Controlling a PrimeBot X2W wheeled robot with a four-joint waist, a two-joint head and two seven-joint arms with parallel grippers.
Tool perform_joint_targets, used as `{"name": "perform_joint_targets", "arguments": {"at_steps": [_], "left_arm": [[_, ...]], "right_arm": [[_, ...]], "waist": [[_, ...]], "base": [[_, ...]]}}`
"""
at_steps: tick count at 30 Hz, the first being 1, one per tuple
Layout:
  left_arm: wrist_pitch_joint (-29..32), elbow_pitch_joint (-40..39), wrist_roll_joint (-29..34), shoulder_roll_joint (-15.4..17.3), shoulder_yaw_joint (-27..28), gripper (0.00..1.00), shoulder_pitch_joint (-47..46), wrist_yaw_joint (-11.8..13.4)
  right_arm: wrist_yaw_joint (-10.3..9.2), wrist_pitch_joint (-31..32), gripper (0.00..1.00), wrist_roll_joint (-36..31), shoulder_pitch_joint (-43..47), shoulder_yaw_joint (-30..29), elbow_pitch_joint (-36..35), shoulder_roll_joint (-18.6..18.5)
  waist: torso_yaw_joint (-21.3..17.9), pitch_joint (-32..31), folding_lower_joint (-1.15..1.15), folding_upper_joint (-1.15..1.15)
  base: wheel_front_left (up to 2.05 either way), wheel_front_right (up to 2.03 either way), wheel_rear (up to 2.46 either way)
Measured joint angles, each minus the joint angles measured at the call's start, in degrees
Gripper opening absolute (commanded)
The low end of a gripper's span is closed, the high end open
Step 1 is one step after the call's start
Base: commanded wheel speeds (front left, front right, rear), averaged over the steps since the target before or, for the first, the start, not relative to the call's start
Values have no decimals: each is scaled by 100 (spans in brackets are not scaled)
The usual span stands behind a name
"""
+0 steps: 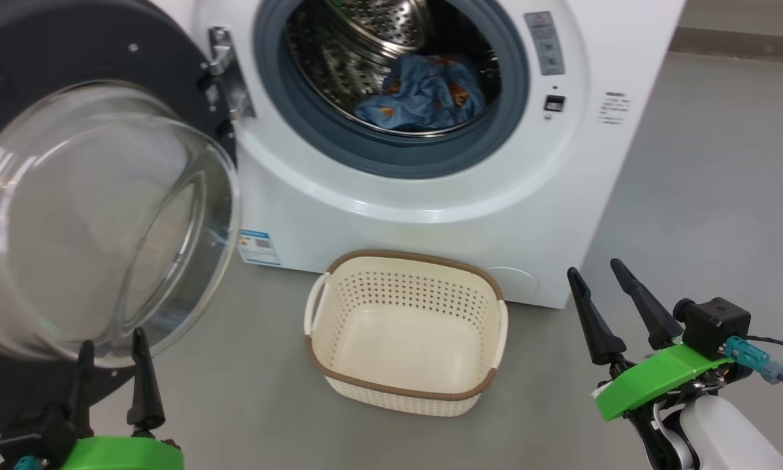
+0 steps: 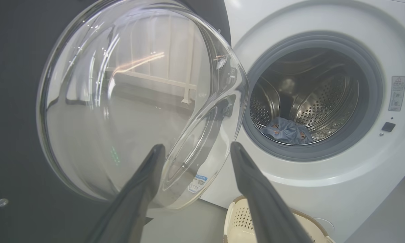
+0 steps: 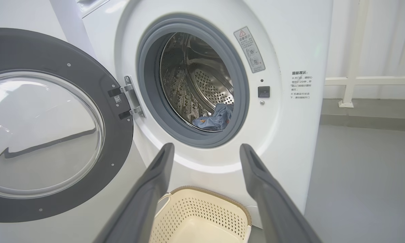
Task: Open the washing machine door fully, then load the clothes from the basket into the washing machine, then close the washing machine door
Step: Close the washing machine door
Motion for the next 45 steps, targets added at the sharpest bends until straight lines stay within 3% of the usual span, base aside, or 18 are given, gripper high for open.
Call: {"name": "perform_joint_targets", "arguments": {"at_steps": [9, 21, 42, 43, 45], "left_arm": [[0, 45, 5, 2, -25, 100, 110, 51], [1, 31, 5, 5, -73, 100, 197, 127], [1, -4, -23, 67, -75, 100, 209, 169], [1, -7, -38, 76, -76, 94, 209, 169], [1, -16, -63, 91, -76, 45, 209, 170]], "right_arm": [[0, 0, 100, 20, 4, 64, 21, 3], [0, 0, 100, 53, 7, 163, 31, 9], [0, 0, 100, 69, 7, 163, 29, 67], [0, 0, 100, 69, 7, 164, 29, 68], [0, 0, 100, 70, 7, 168, 29, 69]], "waist": [[553, -100, 0, 0], [1008, -190, 0, 0], [1042, -152, 0, 0], [1035, -156, 0, 0], [1022, -165, 0, 0]], "base": [[0, 0, 0], [0, 0, 0], [0, 0, 0], [0, 0, 0], [0, 0, 0]]}}
